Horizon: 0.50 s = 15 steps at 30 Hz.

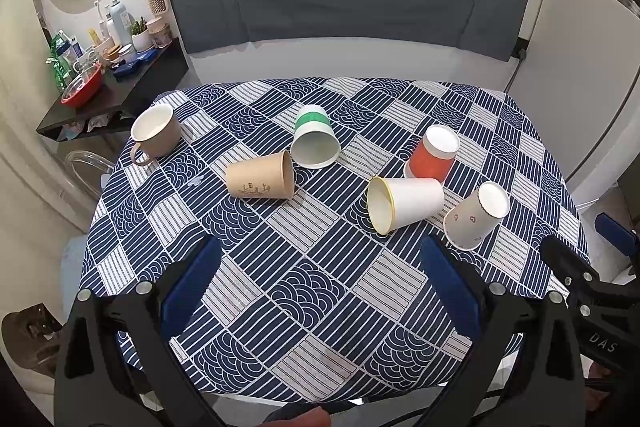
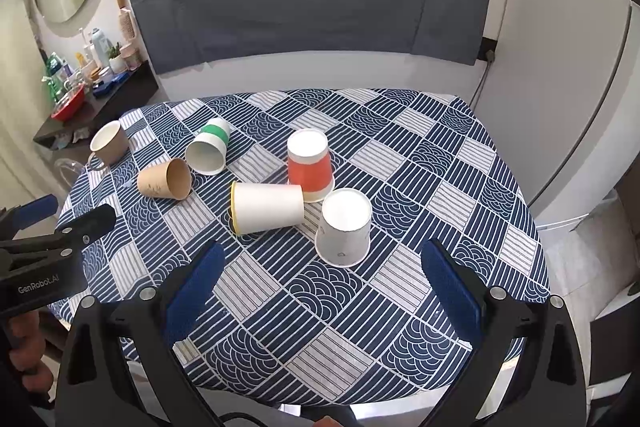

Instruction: Flip cup upside down

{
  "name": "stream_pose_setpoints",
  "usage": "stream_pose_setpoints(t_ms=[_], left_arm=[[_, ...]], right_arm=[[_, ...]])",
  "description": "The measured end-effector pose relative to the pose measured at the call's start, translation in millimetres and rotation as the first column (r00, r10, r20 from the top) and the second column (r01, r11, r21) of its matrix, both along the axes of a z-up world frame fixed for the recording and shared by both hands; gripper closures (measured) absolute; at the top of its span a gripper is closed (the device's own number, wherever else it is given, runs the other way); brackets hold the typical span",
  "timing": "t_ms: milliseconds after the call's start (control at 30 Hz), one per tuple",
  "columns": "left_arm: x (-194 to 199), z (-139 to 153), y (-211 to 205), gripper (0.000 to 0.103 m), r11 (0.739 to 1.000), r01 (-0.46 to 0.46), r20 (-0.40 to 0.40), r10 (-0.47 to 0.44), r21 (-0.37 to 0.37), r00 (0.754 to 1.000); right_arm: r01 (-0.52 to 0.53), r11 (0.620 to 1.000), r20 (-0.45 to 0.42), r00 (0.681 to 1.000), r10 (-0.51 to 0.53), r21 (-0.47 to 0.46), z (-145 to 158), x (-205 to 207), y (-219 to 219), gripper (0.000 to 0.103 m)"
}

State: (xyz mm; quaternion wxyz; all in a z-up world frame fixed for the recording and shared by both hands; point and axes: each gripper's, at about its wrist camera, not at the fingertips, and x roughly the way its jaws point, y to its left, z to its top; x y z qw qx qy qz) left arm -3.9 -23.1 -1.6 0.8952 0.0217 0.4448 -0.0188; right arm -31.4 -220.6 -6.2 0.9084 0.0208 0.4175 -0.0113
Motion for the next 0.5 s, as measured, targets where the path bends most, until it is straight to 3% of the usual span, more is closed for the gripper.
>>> stream_pose_setpoints(t_ms=[500], left_arm=[[6.1, -1.1, 1.6, 0.006, 1.000, -0.012, -0.007, 0.012, -0.012, 1.000]], right_arm=[[-0.007, 1.000, 0.003, 1.000, 0.007, 0.000, 0.0, 5.7, 1.5, 0.008]])
